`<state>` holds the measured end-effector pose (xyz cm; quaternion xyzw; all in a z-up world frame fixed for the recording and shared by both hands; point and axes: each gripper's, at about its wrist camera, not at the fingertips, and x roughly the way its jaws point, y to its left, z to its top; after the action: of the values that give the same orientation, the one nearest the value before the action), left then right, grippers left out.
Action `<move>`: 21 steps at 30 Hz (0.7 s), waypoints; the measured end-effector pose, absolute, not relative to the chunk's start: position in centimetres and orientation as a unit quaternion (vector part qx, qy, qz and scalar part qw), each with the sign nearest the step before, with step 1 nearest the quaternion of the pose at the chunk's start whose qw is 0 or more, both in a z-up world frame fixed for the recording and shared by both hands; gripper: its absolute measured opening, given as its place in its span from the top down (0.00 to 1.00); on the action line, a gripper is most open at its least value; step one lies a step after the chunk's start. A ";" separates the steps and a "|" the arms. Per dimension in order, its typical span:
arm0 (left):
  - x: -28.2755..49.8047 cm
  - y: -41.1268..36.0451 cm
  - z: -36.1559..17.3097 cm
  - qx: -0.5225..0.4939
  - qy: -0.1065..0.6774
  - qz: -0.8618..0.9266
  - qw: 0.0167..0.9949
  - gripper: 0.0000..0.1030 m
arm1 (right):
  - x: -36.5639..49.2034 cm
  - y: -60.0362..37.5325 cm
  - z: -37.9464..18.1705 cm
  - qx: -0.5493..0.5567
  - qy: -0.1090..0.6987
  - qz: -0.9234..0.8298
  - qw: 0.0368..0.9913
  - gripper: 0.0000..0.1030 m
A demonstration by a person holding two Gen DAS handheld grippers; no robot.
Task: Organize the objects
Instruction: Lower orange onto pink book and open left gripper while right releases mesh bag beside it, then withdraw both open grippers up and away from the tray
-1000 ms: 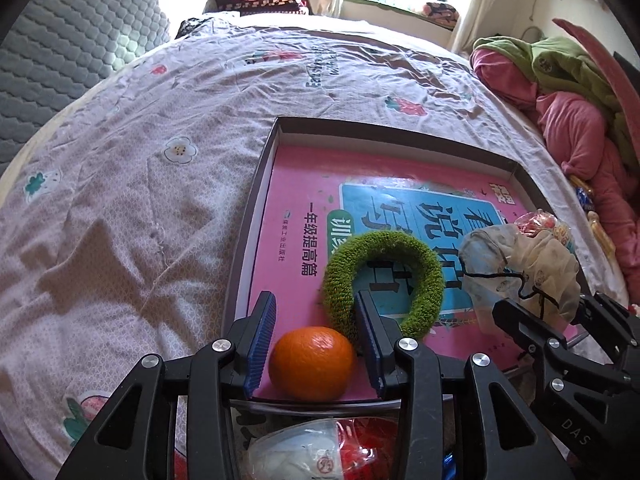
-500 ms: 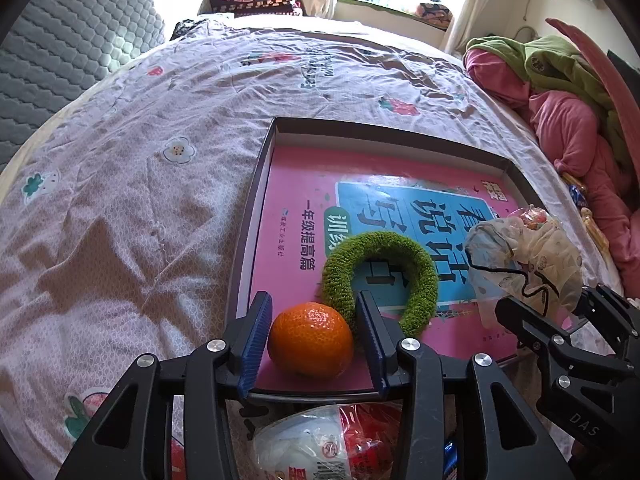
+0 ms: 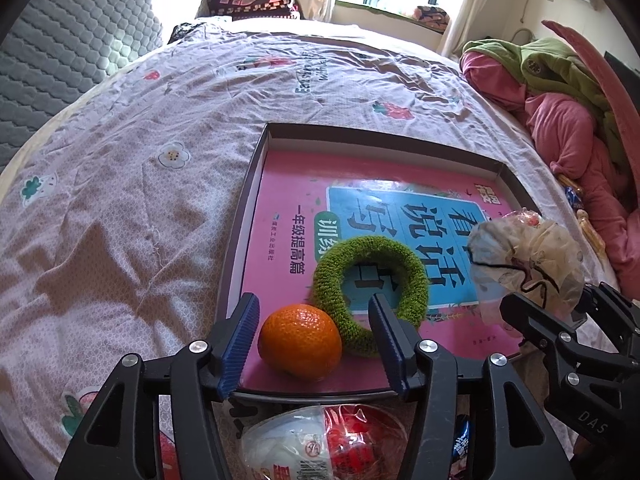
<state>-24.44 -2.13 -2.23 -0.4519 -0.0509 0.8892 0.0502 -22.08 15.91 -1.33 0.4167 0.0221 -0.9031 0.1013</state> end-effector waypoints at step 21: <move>-24.1 -1.9 -0.7 -0.427 -0.036 0.903 0.022 0.38 | -21.7 16.5 -0.2 0.401 0.015 -0.911 0.092 0.40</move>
<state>-24.07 -1.91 -0.72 -0.4272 -0.0358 0.9032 0.0219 -21.67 16.47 -0.24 0.4009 0.0146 -0.9113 0.0925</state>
